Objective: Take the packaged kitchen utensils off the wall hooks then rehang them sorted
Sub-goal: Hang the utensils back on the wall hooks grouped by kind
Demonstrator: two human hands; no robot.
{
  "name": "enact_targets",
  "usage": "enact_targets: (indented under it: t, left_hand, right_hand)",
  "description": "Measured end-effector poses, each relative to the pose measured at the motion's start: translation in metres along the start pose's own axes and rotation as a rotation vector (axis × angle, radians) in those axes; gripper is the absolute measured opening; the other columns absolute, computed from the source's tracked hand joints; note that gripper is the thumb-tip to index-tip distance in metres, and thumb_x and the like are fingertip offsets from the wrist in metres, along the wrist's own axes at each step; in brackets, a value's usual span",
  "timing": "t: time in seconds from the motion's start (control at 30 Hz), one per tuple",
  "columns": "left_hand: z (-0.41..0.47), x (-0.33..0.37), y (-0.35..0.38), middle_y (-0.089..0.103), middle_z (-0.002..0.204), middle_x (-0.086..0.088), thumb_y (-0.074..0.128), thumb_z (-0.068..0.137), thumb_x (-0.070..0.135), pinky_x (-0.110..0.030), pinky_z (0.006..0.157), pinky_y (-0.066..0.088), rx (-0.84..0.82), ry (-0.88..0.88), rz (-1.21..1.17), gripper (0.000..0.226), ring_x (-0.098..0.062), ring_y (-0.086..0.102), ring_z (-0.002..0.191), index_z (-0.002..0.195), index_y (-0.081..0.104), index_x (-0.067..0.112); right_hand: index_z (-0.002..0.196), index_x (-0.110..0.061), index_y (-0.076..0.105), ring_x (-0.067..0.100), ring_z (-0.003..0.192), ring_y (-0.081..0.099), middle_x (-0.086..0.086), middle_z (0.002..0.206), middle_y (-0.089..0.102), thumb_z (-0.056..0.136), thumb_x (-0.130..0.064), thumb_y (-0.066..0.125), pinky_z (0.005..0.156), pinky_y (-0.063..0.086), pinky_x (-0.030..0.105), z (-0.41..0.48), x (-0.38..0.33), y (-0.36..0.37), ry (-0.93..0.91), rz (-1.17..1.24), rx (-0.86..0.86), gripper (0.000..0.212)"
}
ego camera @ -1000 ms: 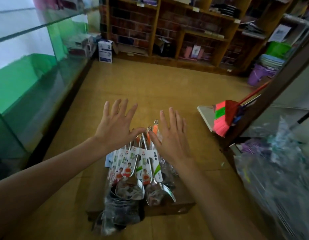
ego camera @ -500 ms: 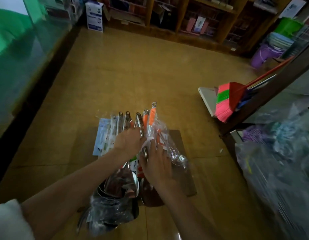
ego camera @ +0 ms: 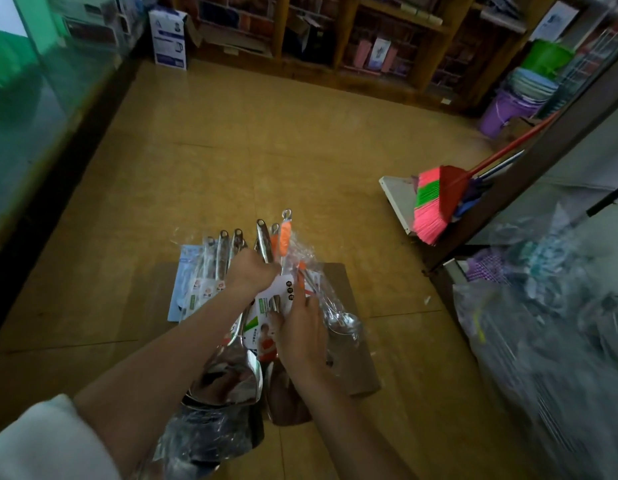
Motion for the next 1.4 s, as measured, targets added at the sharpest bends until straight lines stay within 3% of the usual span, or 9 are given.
enact_targets:
  t: [0.1, 0.27, 0.43, 0.6, 0.8, 0.93, 1.03, 1.33, 1.4]
  left_hand:
    - [-0.008, 0.007, -0.007, 0.036, 0.043, -0.003, 0.071, 0.082, 0.005, -0.026, 0.052, 0.030, 0.007, 0.004, -0.149, 0.044, -0.020, 0.035, 0.043, 0.048, 0.042, 0.007]
    - [-0.035, 0.053, -0.020, 0.038, 0.045, -0.004, 0.071, 0.085, 0.012, -0.023, 0.047, 0.026, -0.009, 0.094, -0.181, 0.034, -0.017, 0.036, 0.041, 0.058, 0.053, 0.001]
    - [-0.089, 0.160, -0.012, 0.035, 0.047, -0.004, 0.069, 0.087, 0.011, -0.020, 0.039, 0.023, -0.032, 0.328, -0.201, 0.041, -0.014, 0.030, 0.042, 0.053, 0.046, 0.005]
    - [-0.172, 0.261, 0.024, 0.047, 0.065, -0.013, 0.069, 0.088, 0.013, -0.032, 0.052, 0.031, -0.109, 0.541, -0.240, 0.025, -0.021, 0.039, 0.058, 0.077, 0.060, -0.008]
    - [-0.282, 0.353, 0.079, 0.052, 0.069, -0.016, 0.068, 0.086, 0.015, -0.032, 0.055, 0.032, -0.195, 0.758, -0.262, 0.032, -0.019, 0.043, 0.062, 0.079, 0.057, -0.014]
    - [-0.353, 0.395, 0.118, 0.064, 0.077, -0.017, 0.071, 0.087, 0.019, -0.033, 0.062, 0.041, -0.284, 0.871, -0.291, 0.021, -0.021, 0.051, 0.066, 0.083, 0.064, -0.001]
    - [-0.411, 0.423, 0.150, 0.065, 0.073, -0.005, 0.072, 0.084, 0.019, -0.031, 0.062, 0.045, -0.337, 0.961, -0.303, 0.013, -0.017, 0.055, 0.065, 0.077, 0.066, 0.012]
    - [-0.564, 0.472, 0.238, 0.070, 0.082, 0.000, 0.075, 0.083, 0.022, -0.034, 0.068, 0.055, -0.537, 1.068, -0.335, 0.018, -0.016, 0.066, 0.077, 0.095, 0.067, 0.012]
    - [-0.597, 0.477, 0.254, 0.070, 0.081, -0.001, 0.074, 0.084, 0.022, -0.035, 0.069, 0.055, -0.589, 1.095, -0.337, 0.015, -0.017, 0.067, 0.077, 0.093, 0.068, 0.013]
  right_hand:
    - [0.159, -0.029, 0.008, 0.027, 0.129, 0.049, 0.007, 0.146, 0.044, 0.098, -0.044, 0.056, 0.096, 0.048, 0.040, -0.002, 0.000, -0.010, -0.012, 0.032, 0.008, 0.078]
    - [0.159, -0.028, 0.010, 0.025, 0.128, 0.051, 0.007, 0.148, 0.044, 0.101, -0.048, 0.048, 0.095, 0.047, 0.038, -0.011, 0.000, -0.051, -0.051, 0.088, 0.047, 0.072]
    - [0.158, -0.034, 0.005, 0.019, 0.096, 0.057, 0.004, 0.125, 0.049, 0.102, -0.050, 0.042, 0.069, 0.043, 0.031, -0.026, 0.012, -0.138, -0.073, 0.101, 0.239, 0.069]
    - [0.159, -0.030, 0.014, 0.021, 0.117, 0.055, 0.002, 0.134, 0.049, 0.102, -0.047, 0.044, 0.075, 0.036, 0.025, -0.064, 0.055, -0.249, -0.065, 0.094, 0.463, 0.066]
    - [0.158, -0.035, 0.013, 0.021, 0.102, 0.059, 0.001, 0.123, 0.052, 0.102, -0.053, 0.039, 0.076, 0.053, 0.038, -0.125, 0.117, -0.345, 0.006, 0.090, 0.704, 0.064]
    - [0.157, -0.038, 0.007, 0.016, 0.096, 0.060, -0.004, 0.121, 0.050, 0.102, -0.053, 0.039, 0.069, 0.046, 0.027, -0.177, 0.159, -0.401, 0.070, 0.058, 0.821, 0.065]
    - [0.157, -0.035, 0.006, 0.019, 0.090, 0.060, -0.001, 0.118, 0.050, 0.103, -0.047, 0.042, 0.066, 0.049, 0.032, -0.217, 0.191, -0.439, 0.114, 0.020, 0.907, 0.067]
    - [0.157, -0.039, 0.008, 0.017, 0.091, 0.061, -0.003, 0.116, 0.052, 0.100, -0.048, 0.044, 0.074, 0.054, 0.035, -0.344, 0.279, -0.523, 0.284, -0.030, 1.095, 0.068]
    - [0.157, -0.038, 0.008, 0.014, 0.088, 0.060, -0.003, 0.118, 0.051, 0.101, -0.046, 0.046, 0.071, 0.050, 0.027, -0.372, 0.296, -0.537, 0.331, -0.036, 1.101, 0.068]
Point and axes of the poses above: each hand's wrist, its own z-axis towards the middle knuckle, its own y-axis out of the palm, x = y × z, the point moved 4 cm from there along z, towards the middle knuckle
